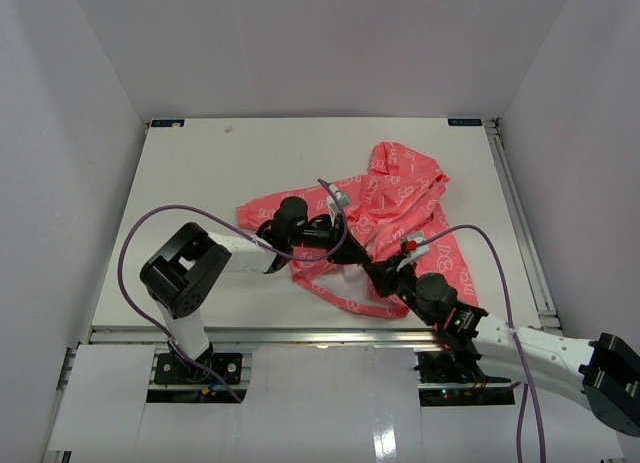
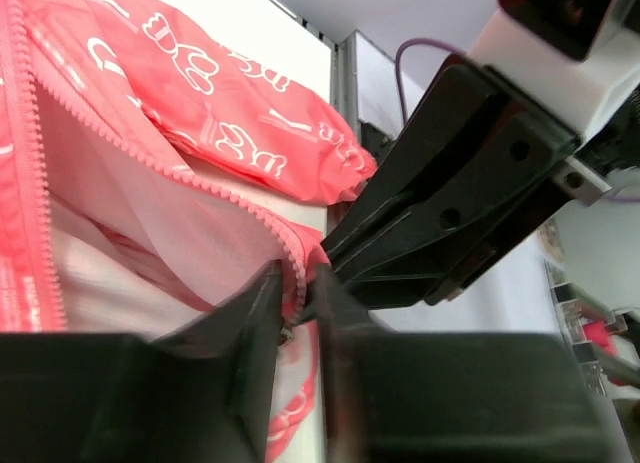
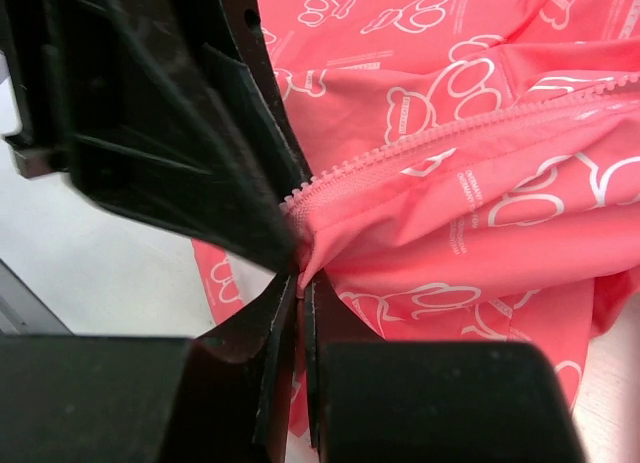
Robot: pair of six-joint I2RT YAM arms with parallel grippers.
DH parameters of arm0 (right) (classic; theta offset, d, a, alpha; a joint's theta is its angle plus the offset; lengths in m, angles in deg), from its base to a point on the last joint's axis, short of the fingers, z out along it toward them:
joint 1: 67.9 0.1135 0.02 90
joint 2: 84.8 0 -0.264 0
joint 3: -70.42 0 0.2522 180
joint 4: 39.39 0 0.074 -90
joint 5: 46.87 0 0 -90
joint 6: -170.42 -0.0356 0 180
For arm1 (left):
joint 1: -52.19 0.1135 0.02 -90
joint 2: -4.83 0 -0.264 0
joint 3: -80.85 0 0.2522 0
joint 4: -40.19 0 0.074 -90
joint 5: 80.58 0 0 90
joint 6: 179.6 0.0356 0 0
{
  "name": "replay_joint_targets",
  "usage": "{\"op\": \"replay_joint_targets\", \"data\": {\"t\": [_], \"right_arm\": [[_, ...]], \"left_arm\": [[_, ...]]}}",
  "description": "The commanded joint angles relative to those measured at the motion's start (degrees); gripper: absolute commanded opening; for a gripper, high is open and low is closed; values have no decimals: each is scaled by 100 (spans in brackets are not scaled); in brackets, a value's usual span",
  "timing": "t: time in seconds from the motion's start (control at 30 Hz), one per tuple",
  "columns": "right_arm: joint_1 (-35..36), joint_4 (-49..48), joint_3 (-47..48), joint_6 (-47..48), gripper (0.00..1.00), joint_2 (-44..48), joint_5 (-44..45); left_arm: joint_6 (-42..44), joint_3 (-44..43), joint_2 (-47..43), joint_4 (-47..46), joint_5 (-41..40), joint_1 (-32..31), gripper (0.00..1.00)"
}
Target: Zip up the jacket
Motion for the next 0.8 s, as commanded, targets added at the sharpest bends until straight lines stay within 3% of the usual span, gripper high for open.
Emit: {"op": "replay_joint_targets", "data": {"t": [0.0, 0.2, 0.43, 0.77], "right_arm": [[-21, -176, -50, 89, 8, 387, 137], [-30, 60, -28, 61, 8, 700, 99], [-25, 505, 188, -105, 8, 979, 25], [-21, 608, 207, -218, 8, 1168, -116]], "left_arm": [[234, 169, -555, 84, 171, -34, 41], [876, 353, -1244, 926, -576, -34, 54], [1171, 708, -1709, 1128, -984, -43, 56], [1190, 666, -1210, 914, -682, -120, 55]]}}
